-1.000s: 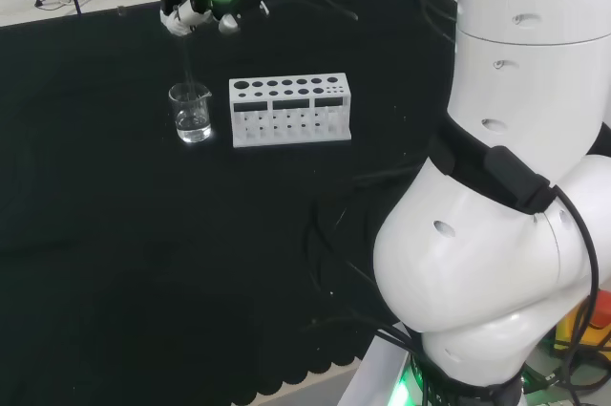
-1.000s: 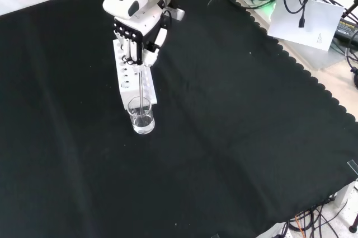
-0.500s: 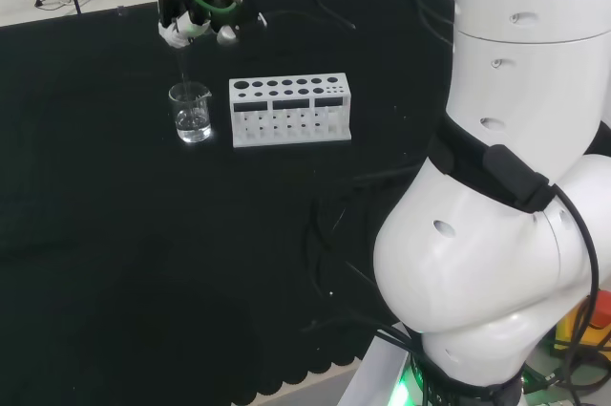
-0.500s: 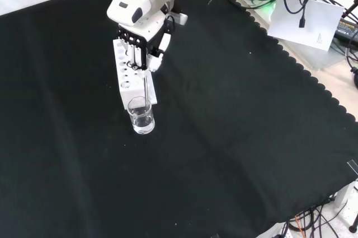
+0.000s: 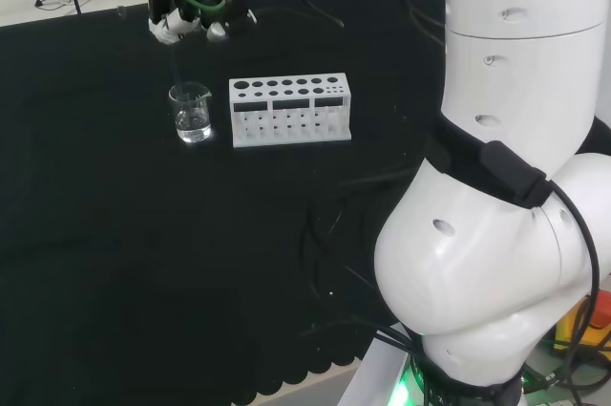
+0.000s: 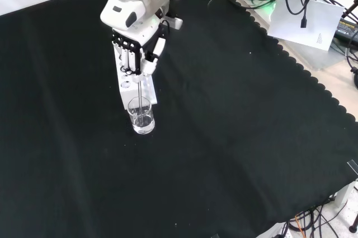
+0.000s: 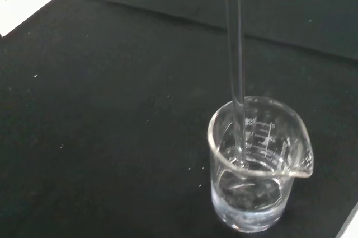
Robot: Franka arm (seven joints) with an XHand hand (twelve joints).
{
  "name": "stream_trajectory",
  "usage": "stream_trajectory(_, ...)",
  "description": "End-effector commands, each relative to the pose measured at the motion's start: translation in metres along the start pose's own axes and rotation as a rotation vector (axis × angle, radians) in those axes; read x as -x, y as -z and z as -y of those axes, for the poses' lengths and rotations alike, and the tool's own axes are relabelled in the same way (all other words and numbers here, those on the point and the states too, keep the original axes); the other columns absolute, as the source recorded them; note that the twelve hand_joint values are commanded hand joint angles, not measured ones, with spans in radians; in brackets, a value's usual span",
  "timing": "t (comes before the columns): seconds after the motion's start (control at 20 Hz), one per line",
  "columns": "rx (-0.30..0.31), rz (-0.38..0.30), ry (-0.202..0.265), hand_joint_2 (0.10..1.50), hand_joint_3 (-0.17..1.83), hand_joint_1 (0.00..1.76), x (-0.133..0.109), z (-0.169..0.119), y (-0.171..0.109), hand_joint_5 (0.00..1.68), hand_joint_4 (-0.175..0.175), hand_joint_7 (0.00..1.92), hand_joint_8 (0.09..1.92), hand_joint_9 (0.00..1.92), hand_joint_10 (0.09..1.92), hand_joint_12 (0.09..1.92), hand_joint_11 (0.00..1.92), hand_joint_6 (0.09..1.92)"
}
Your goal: Stir in the beaker to the left of the white test tube rack with the glass rod.
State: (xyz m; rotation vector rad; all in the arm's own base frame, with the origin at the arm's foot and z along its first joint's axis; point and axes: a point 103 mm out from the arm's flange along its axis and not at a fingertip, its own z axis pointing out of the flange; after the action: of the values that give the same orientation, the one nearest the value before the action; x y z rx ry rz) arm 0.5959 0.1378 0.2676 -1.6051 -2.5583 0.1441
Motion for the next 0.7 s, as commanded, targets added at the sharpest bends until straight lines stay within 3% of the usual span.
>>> stream_trajectory(0.05,-0.013,-0.002,-0.039,1.11,-0.17,1.31,0.021,0.002,0.000,1.43,-0.175,1.10,1.14,1.54,0.94,0.62,1.67,0.09)
stream_trajectory(0.35,-0.035,0.015,-0.052,1.11,-0.17,1.31,0.026,0.012,-0.001,1.43,-0.175,1.10,1.14,1.54,0.94,0.62,1.67,0.09)
stream_trajectory(0.7,-0.028,0.023,-0.024,1.11,-0.17,1.31,-0.005,0.016,0.004,1.43,-0.175,1.10,1.14,1.54,0.94,0.62,1.67,0.09)
